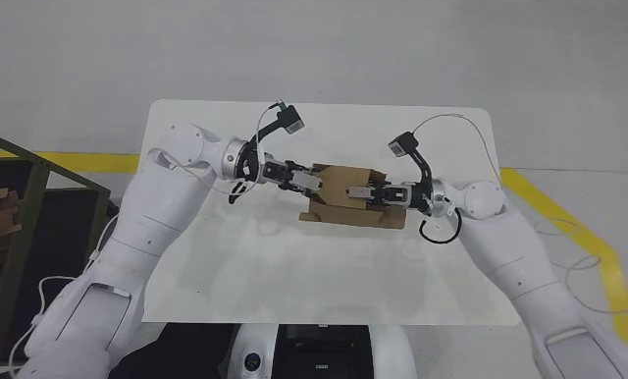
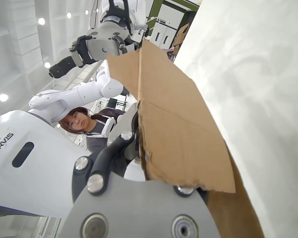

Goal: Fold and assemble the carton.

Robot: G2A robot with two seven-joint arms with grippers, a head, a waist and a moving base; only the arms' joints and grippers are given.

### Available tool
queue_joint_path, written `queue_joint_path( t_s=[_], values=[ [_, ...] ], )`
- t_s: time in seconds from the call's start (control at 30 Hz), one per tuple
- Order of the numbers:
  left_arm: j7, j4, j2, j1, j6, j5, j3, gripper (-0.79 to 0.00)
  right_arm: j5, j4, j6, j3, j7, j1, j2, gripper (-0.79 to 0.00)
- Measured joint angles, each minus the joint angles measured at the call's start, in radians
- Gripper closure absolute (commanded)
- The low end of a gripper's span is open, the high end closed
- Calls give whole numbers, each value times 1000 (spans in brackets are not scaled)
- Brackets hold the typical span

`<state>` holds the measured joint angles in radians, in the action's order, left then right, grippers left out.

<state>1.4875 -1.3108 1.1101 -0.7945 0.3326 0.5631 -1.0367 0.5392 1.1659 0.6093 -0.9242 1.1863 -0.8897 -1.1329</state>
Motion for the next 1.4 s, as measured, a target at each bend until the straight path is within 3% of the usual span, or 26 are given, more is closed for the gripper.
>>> queue_joint_path(
  t_s=[0.4, 0.93, 1.4],
  values=[
    [-5, -34, 0, 4, 5, 28, 24, -785, -33, 18, -18, -3, -43, -12, -5, 0],
    [-19, 26, 15, 51, 19, 44, 83, -785, -58, 63, -40, -1, -61, -28, -12, 0],
    [-44, 35, -11, 16, 44, 45, -5, -785, -30, 85, -30, -72, -53, -68, 4, 0]
  ],
)
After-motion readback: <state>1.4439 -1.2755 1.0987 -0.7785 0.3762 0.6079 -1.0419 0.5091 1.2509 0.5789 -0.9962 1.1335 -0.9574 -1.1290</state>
